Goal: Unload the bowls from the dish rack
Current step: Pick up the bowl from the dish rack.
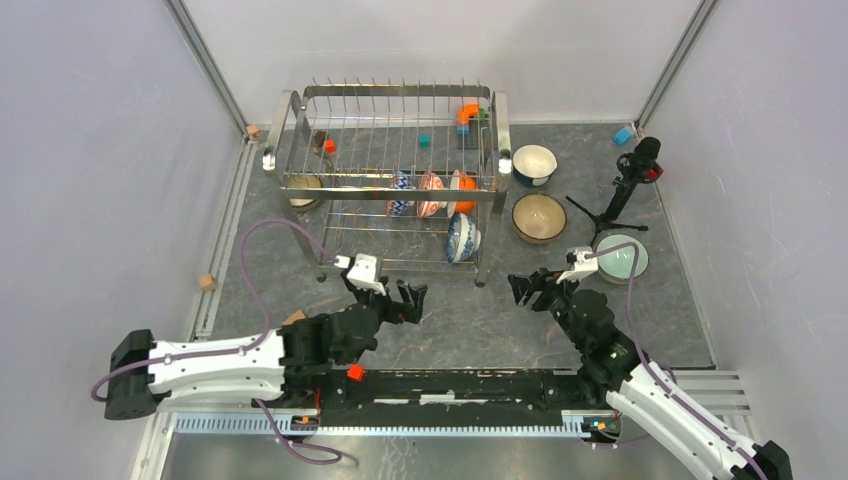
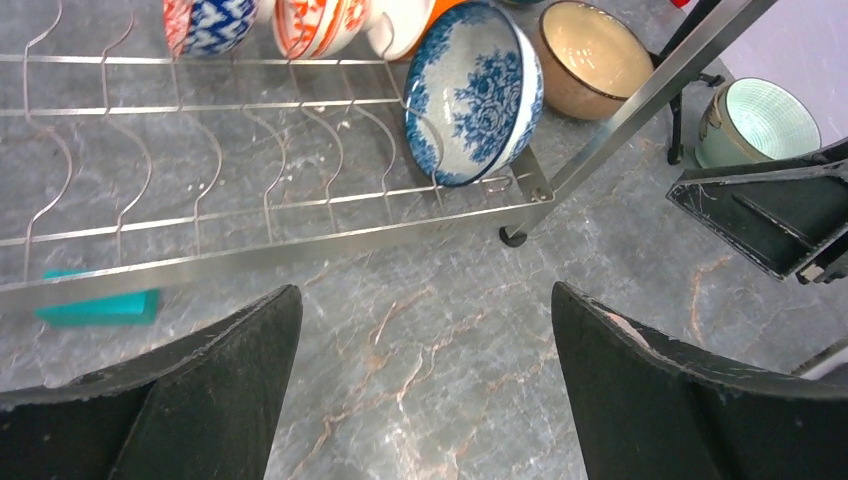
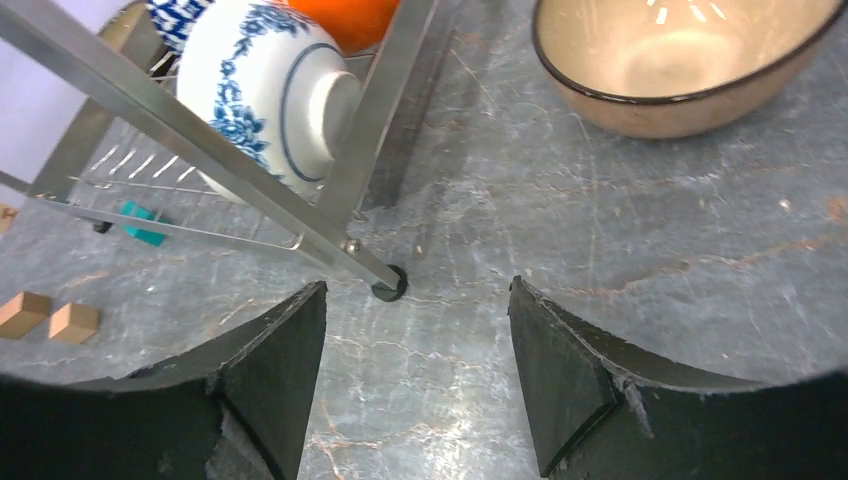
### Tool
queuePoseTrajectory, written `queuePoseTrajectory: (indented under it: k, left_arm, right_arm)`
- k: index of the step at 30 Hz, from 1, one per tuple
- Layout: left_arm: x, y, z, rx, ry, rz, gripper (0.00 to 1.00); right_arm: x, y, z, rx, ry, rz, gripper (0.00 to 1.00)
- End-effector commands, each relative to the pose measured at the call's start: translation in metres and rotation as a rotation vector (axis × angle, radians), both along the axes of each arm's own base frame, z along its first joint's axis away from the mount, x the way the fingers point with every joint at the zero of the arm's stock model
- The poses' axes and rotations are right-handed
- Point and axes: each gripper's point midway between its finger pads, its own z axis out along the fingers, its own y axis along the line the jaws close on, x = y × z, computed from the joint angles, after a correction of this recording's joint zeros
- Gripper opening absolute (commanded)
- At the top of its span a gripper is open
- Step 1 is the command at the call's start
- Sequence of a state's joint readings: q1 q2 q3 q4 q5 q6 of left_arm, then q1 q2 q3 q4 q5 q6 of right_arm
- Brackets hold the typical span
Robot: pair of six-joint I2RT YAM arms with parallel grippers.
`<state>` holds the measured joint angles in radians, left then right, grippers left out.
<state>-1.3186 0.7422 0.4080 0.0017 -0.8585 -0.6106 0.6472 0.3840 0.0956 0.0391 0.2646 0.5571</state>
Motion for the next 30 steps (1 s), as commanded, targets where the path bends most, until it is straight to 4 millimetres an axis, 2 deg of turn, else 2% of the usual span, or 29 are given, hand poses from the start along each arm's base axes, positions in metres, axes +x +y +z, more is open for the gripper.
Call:
queuePoseTrajectory:
  k: [1,5,9,14,24,29,30]
  left_arm:
    - [0.015,-0.023,0.034,-0.030,-0.147,-0.018,1.00]
    - [0.024,-0.051,0.038,0.048,-0.187,-0.057,1.00]
    - [0.036,-0.073,0.035,0.189,-0.207,-0.049,0.98]
    - [0.046,-0.093,0.039,0.218,-0.243,-0.042,0.96]
    - [0.075,-0.106,0.017,0.188,-0.178,-0.033,0.86]
    - [0.086,-0.108,0.008,0.159,-0.163,-0.050,0.80]
    - [0.087,-0.108,0.005,0.141,-0.155,-0.052,0.79]
  right_arm:
    - [-0.001,0.014,0.009,0.033,-0.073,0.077,0.73]
    - [-0.006,0.018,0.001,0.022,-0.061,0.115,0.73]
    - [-0.006,0.020,0.010,0.043,-0.093,0.126,0.72]
    - [-0.004,0.016,0.016,0.056,-0.113,0.100,0.72]
    - [-0.006,0.022,0.020,0.117,-0.122,0.117,0.69]
    - [-0.008,0.029,0.034,0.168,-0.170,0.151,0.68]
    - [-0.009,0.029,0.027,0.162,-0.161,0.157,0.68]
